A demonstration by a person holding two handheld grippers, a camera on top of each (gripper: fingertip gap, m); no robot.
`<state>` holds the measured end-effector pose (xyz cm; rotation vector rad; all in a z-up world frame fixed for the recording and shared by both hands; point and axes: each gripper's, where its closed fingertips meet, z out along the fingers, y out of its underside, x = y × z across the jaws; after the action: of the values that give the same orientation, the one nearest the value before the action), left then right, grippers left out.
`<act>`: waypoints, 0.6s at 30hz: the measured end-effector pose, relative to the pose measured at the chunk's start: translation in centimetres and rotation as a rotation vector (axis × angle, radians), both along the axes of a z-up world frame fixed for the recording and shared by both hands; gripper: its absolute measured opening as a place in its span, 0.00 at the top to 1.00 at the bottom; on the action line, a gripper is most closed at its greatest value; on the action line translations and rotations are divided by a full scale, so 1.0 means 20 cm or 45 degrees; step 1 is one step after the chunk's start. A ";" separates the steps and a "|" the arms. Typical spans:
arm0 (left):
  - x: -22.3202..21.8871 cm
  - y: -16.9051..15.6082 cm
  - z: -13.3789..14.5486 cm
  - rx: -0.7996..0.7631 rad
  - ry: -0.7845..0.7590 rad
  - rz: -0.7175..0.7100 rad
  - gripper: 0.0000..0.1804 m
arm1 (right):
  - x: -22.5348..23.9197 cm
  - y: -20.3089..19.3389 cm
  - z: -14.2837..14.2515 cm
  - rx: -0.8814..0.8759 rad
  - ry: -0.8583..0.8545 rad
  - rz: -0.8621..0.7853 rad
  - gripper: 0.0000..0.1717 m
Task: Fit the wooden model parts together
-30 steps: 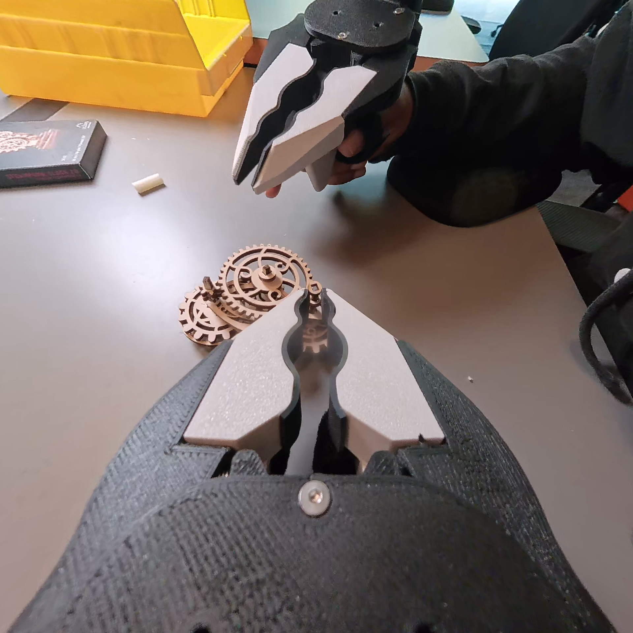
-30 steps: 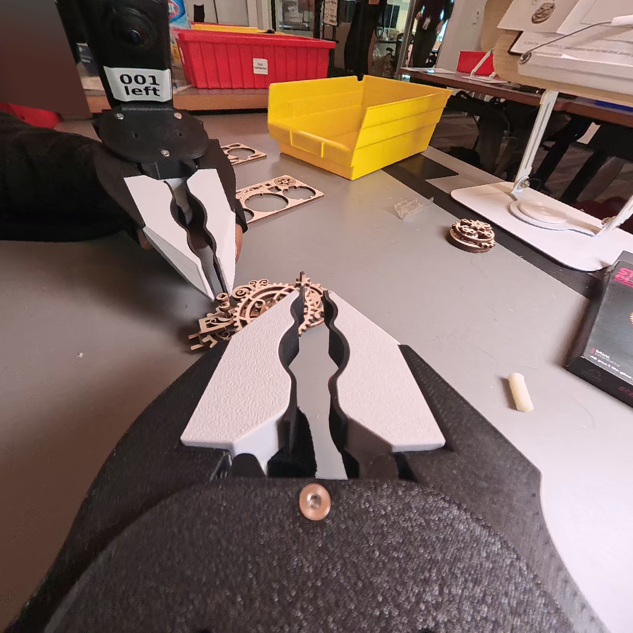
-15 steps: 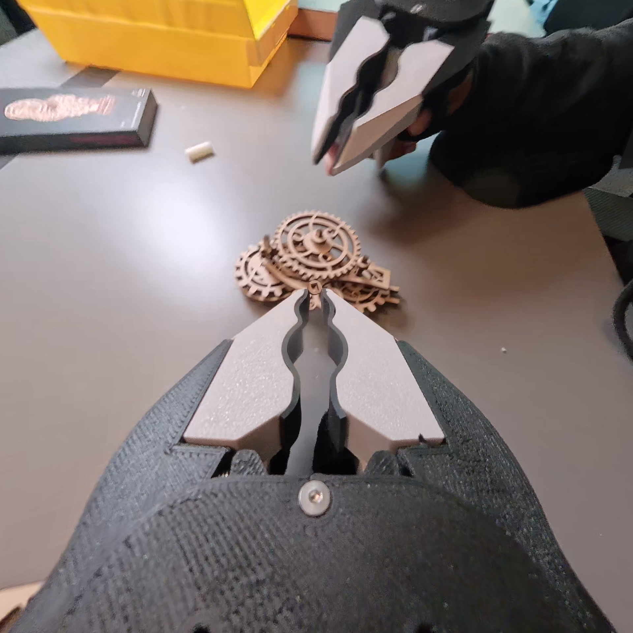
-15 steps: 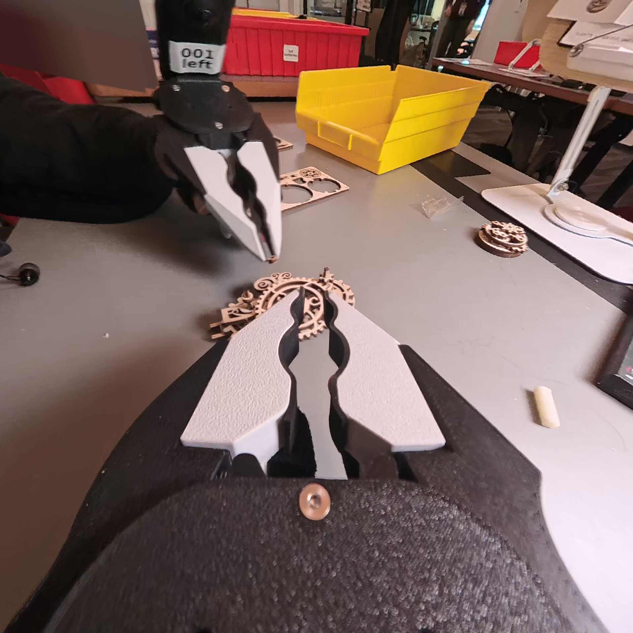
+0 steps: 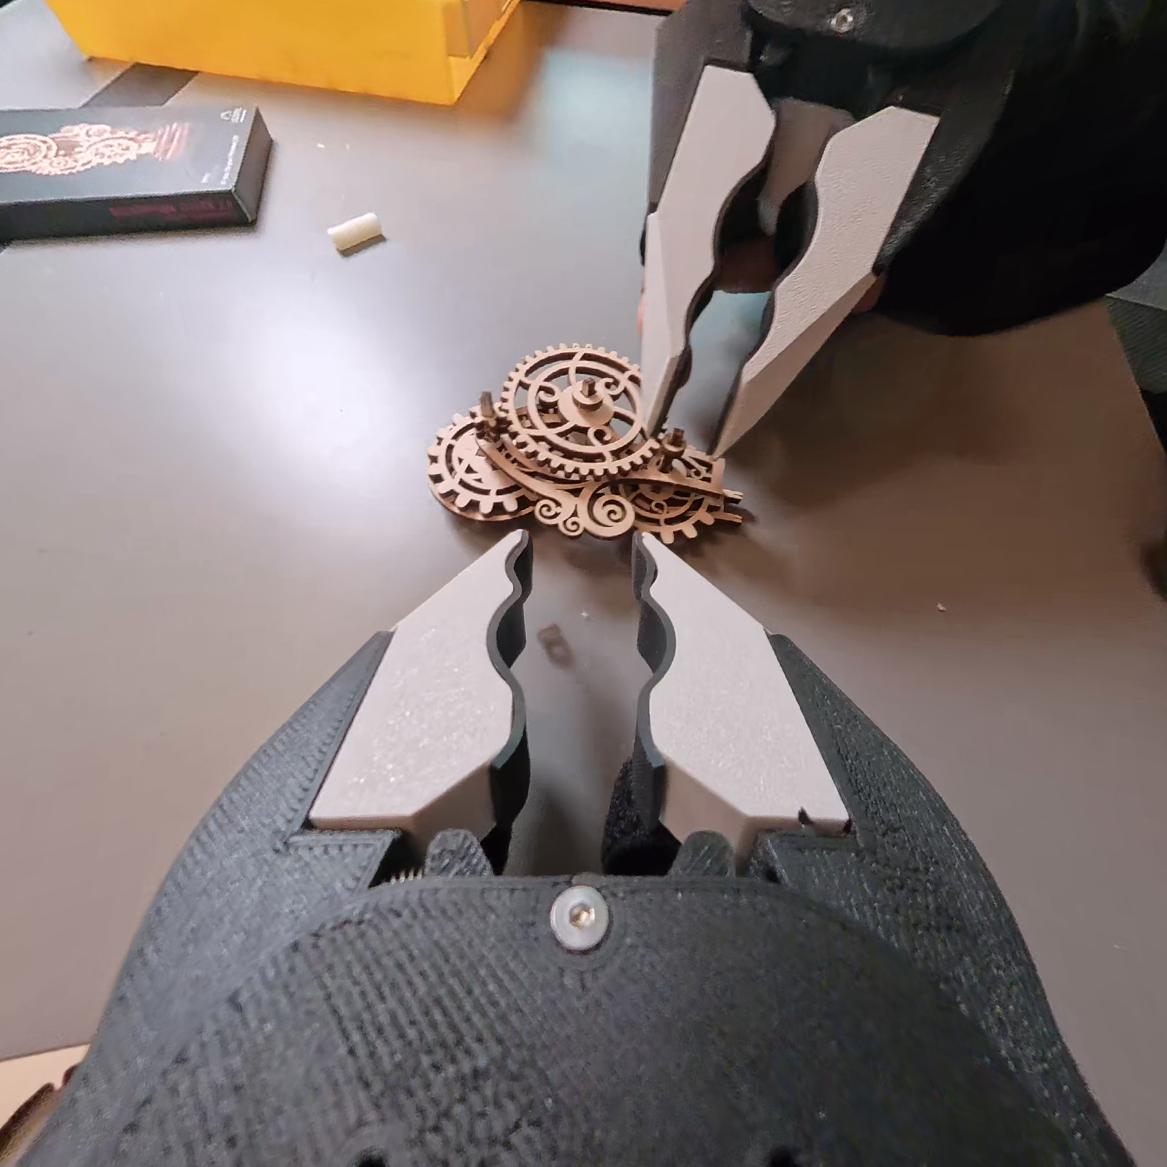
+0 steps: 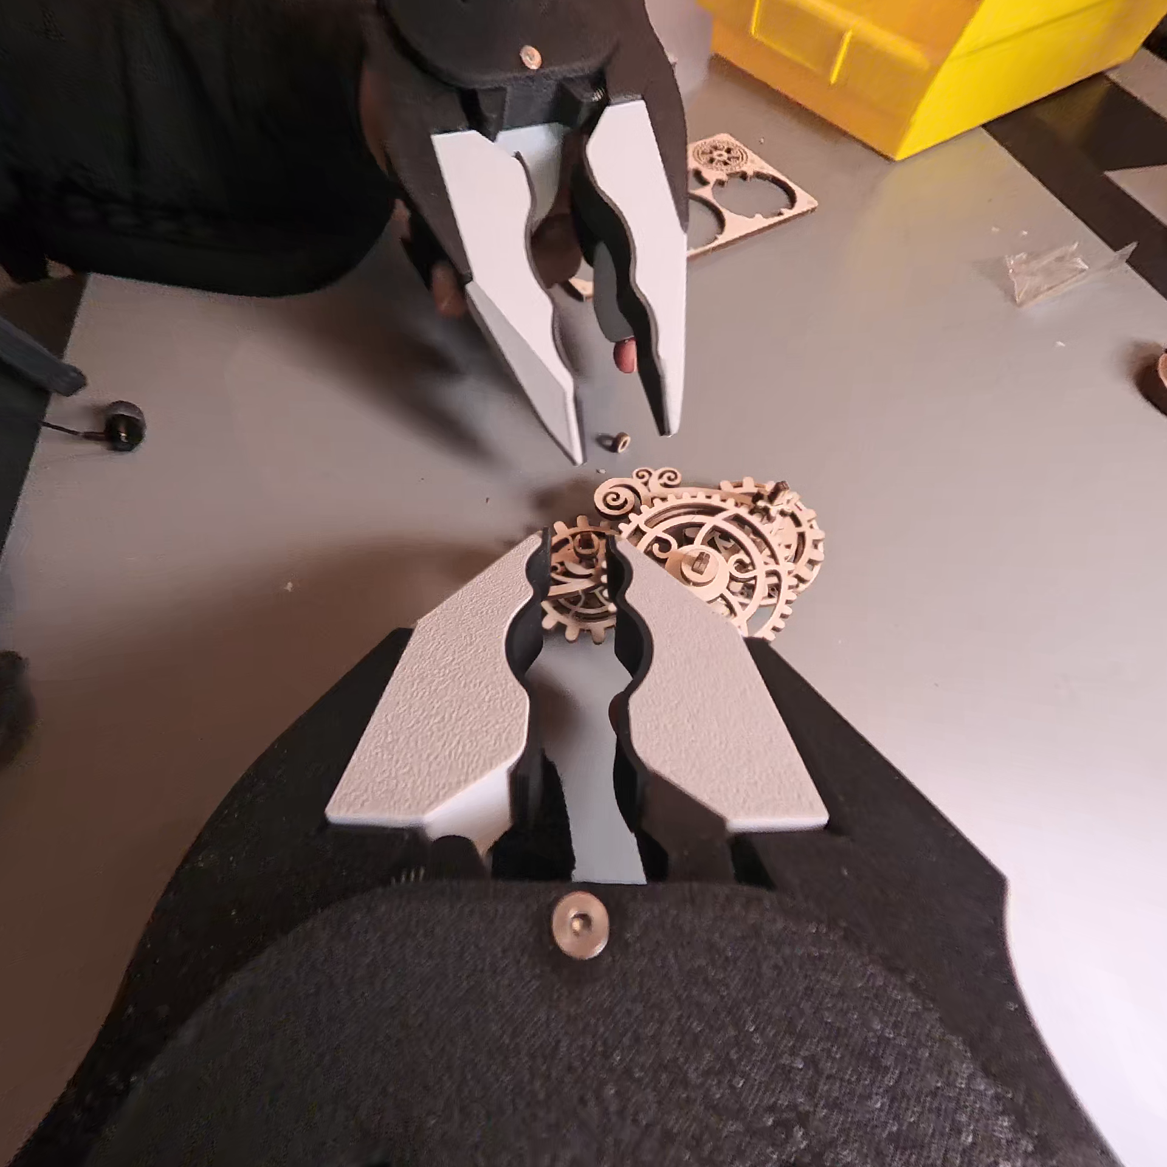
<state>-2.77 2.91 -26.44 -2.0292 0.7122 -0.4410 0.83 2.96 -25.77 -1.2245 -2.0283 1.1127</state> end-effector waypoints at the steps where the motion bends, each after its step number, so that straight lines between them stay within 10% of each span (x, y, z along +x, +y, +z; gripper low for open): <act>1: 0.02 -0.01 0.00 0.010 0.010 -0.018 0.84 | -0.01 0.00 -0.01 0.011 -0.013 -0.011 0.92; 8: 0.04 -0.04 0.01 0.057 0.068 -0.069 0.84 | -0.01 0.02 0.02 -0.030 0.007 -0.042 0.96; 18: 0.10 -0.04 0.30 0.486 0.010 -0.095 0.77 | -0.03 0.07 0.33 -1.182 0.048 -0.098 0.96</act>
<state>-0.80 2.19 -20.47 -1.6511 0.8118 -0.3116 0.25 4.34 -19.24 -1.6362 -1.4047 2.1225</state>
